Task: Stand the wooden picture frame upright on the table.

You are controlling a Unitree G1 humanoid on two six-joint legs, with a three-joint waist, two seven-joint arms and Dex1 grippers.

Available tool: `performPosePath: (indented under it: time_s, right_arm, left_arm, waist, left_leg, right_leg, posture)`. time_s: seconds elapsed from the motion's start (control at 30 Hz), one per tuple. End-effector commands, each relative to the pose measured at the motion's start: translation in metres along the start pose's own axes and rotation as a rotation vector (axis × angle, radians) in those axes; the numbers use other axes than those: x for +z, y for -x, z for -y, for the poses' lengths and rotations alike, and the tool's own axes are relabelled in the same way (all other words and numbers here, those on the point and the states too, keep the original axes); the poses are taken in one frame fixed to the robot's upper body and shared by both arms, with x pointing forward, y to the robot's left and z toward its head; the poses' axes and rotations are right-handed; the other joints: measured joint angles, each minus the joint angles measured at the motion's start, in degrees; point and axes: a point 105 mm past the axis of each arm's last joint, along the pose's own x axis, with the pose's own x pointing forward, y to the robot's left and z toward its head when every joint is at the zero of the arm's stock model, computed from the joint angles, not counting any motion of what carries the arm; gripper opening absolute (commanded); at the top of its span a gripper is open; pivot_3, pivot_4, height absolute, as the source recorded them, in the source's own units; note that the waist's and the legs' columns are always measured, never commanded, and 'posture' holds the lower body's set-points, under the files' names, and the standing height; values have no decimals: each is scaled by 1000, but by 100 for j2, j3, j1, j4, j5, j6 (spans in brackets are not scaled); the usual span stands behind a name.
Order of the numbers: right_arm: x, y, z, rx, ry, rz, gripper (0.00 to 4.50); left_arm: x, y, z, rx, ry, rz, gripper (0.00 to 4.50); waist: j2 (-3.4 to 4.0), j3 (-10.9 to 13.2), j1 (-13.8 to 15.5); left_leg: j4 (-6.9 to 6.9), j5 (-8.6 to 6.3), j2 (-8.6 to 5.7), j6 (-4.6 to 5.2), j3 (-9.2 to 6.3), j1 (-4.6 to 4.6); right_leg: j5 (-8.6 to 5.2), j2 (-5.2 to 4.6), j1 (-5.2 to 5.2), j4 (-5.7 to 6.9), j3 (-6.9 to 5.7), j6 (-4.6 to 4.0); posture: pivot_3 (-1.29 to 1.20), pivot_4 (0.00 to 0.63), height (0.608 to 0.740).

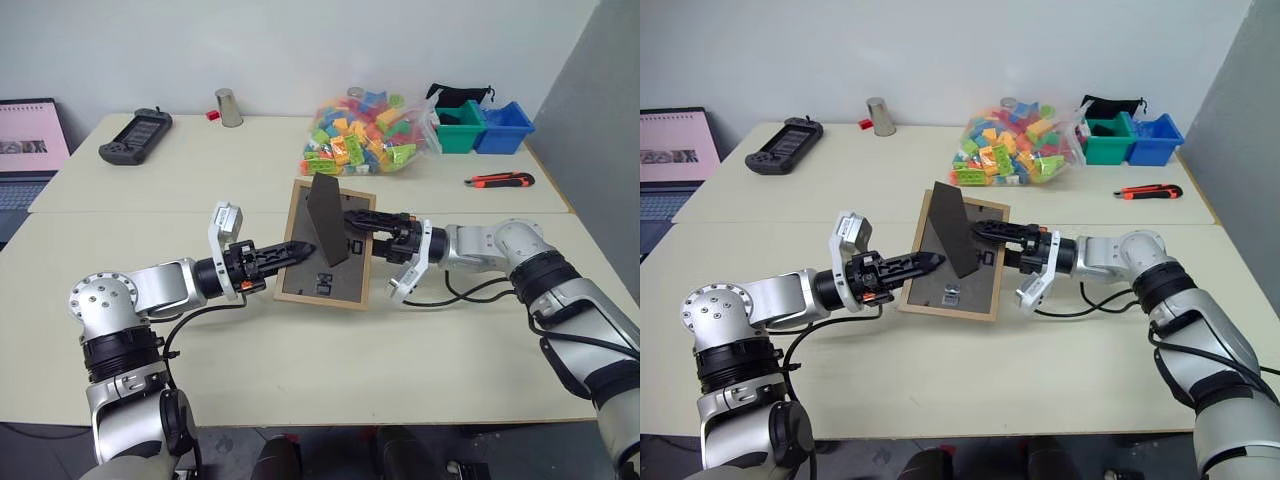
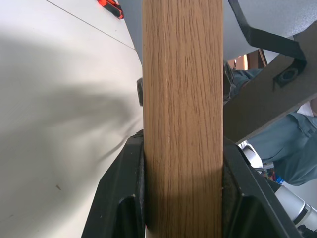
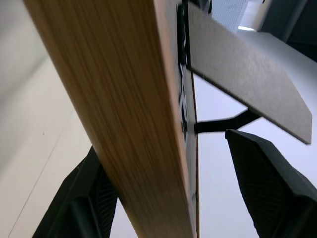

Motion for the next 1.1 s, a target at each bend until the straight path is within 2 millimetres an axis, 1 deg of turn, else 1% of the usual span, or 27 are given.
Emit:
performPosePath:
  time_s: [0.03,0.17,0.2,0.3,0.43,0.47,0.53,0.6,0.7,0.83,0.87,0.93,1.03,1.1]
  right_arm:
    - [-4,-10,17,-54,40,31,2390]
    - [-7,-9,20,-65,43,28,1575]
    - [-7,-9,20,-64,44,26,1486]
    - [-9,-6,18,-55,39,16,1457]
    - [-9,-3,21,-69,37,18,1456]
    - [-9,-3,22,-72,36,18,1456]
    - [-10,-3,23,-78,40,19,1358]
    - [-10,-3,24,-89,37,16,1291]
    - [-10,-1,24,-98,21,8,1291]
    - [-11,0,23,-96,10,1,1291]
    - [-11,1,23,-97,7,0,1291]
    - [-13,2,23,-100,-6,-12,1291]
    - [-18,4,25,-127,-78,-56,1291]
    - [-23,4,25,-138,-167,-91,1291]
  left_arm:
    - [4,0,13,-37,-58,19,1364]
    - [3,0,12,-28,-67,24,1364]
    - [3,1,12,-25,-71,25,1364]
    - [0,1,12,-17,-90,22,1364]
    - [-2,1,11,6,-126,23,1364]
    - [-3,1,11,10,-125,18,1995]
    - [-6,1,11,12,-141,7,2307]
    - [-5,2,11,23,-160,6,2856]
    - [10,10,15,36,-190,46,3516]
    - [19,22,22,65,-246,50,4336]
    - [22,26,24,74,-263,51,4492]
    - [27,33,29,104,-316,47,4500]
    - [26,41,38,184,-473,-14,4500]
    - [28,47,42,246,-584,-34,4500]
  waist:
    - [0,0,0]
    - [0,0,0]
    - [0,0,0]
    - [-1,-1,-1]
    - [-1,-1,0]
    - [-2,-1,0]
    - [-2,-1,0]
    - [-2,-1,-2]
    - [-2,-1,-2]
    - [-2,-1,-6]
    - [-2,-1,-6]
    - [-2,-1,-7]
    - [-8,2,-14]
    - [-8,3,-22]
  left_leg:
    - [0,0,0,0,0,0]
    - [0,0,-1,0,1,1]
    - [1,0,-1,0,0,1]
    - [0,0,-1,0,0,2]
    - [0,0,-2,0,0,2]
    - [0,0,-2,0,0,2]
    - [0,0,-2,0,0,2]
    - [0,0,-2,0,1,3]
    - [1,0,-2,0,0,4]
    - [1,0,-2,1,0,6]
    - [1,0,-2,1,0,6]
    - [0,0,-2,1,-1,5]
    - [0,-1,-2,2,-1,5]
    - [-2,-1,-1,2,-1,5]
  right_leg:
    - [0,0,0,1,0,0]
    - [0,-3,0,5,-1,0]
    - [0,-3,0,6,-2,0]
    - [0,-3,0,6,-2,0]
    - [0,-3,0,9,-2,0]
    - [0,-3,0,9,-2,0]
    - [0,-3,0,9,-1,0]
    - [0,-3,0,11,0,-1]
    - [0,-3,0,15,-2,0]
    - [0,-3,0,18,-1,0]
    - [0,-3,0,17,-2,0]
    - [0,-3,0,17,-3,0]
    - [0,-3,-1,18,-3,-1]
    - [0,-2,0,15,-2,0]
  posture:
    - [0,150,740]
    - [0,150,740]
    - [0,150,740]
    - [0,150,740]
    - [0,150,740]
    - [0,150,740]
    - [0,150,740]
    - [0,150,740]
    - [0,150,740]
    - [0,150,740]
    - [0,150,740]
    - [0,150,740]
    - [0,150,740]
    - [0,150,740]
